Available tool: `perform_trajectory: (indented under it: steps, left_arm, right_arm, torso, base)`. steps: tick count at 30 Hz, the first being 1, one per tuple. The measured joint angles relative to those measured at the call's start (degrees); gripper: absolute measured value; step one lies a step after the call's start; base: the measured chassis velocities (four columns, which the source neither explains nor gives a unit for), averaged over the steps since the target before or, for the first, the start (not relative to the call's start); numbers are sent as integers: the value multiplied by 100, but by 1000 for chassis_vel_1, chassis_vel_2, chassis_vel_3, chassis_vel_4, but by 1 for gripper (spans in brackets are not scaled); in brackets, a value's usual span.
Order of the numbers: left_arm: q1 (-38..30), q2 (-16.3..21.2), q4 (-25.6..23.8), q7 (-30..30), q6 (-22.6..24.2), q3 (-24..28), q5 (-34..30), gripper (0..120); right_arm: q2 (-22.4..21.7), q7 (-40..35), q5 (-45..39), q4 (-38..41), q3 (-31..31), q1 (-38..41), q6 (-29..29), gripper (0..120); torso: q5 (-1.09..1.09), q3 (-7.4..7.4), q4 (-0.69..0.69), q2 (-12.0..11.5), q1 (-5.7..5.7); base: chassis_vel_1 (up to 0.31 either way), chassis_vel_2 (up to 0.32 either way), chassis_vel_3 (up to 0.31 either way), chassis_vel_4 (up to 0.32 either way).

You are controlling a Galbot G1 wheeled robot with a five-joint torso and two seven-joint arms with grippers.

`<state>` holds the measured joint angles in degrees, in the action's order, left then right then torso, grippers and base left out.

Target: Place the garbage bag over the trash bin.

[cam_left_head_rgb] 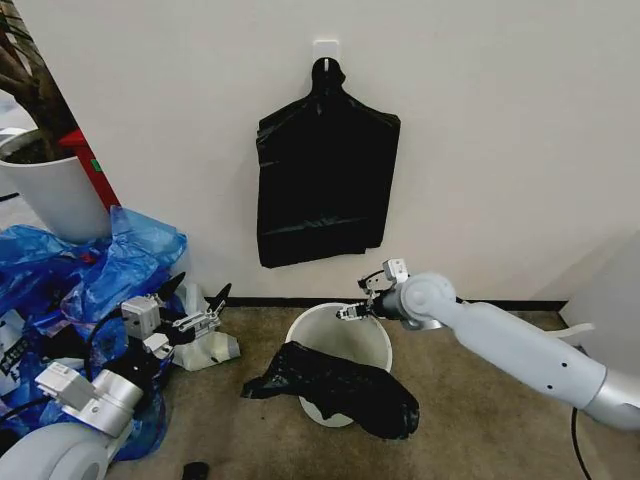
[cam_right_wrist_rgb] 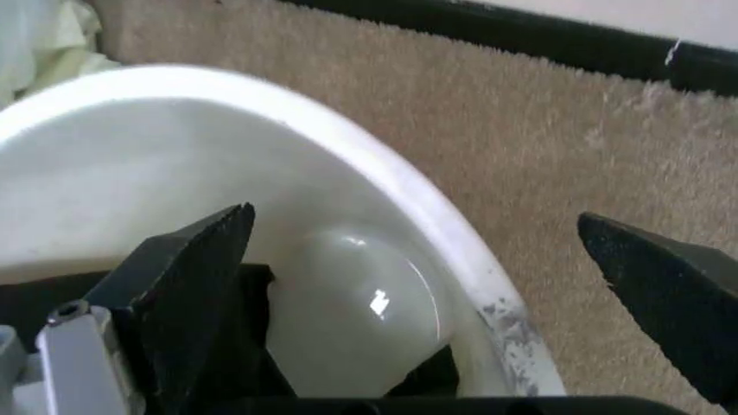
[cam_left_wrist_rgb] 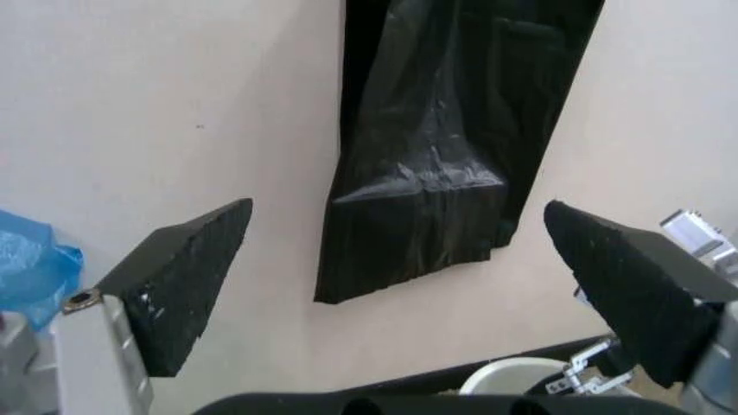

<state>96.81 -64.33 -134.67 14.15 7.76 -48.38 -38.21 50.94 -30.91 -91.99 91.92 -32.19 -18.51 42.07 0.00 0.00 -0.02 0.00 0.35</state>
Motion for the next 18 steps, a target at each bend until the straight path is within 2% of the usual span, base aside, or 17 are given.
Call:
perform_trajectory:
  steps: [4,8,10,13,14,15,18]
  left_arm:
    - [16,-3,-2,10,-4,-10,-3,100]
    - [4,6,-10,15,-9,6,-7,100]
    - [3,6,-13,15,-9,10,-7,100]
    - [-4,6,-17,10,-12,32,-9,100]
    - [-4,6,-17,10,-12,32,-9,100]
    - [-17,14,-7,2,-17,43,-14,100]
    - [-29,20,3,-5,-19,50,-22,100]
  right_arm:
    - [-3,-25,17,-55,13,-71,-1,100]
    - [-12,-10,67,-210,127,-152,-3,87]
    - [-11,-5,70,-221,141,-161,-3,85]
    - [-8,20,80,-249,221,-251,-5,70]
    - [-8,20,80,-249,221,-251,-5,70]
    - [-19,42,78,-247,245,-305,-6,62]
    - [-28,50,84,-233,250,-345,-7,55]
  torso:
    - [0,0,0,0,0]
    - [0,0,-1,0,0]
    - [0,0,-1,0,0]
    - [1,0,0,0,0]
    - [1,0,0,0,0]
    - [1,0,0,0,0]
    - [0,0,0,0,0]
  base:
    - [0,0,0,0]
    - [0,0,0,0]
    - [0,0,0,0]
    - [0,0,0,0]
    - [0,0,0,0]
    - [0,0,0,0]
    - [0,0,0,0]
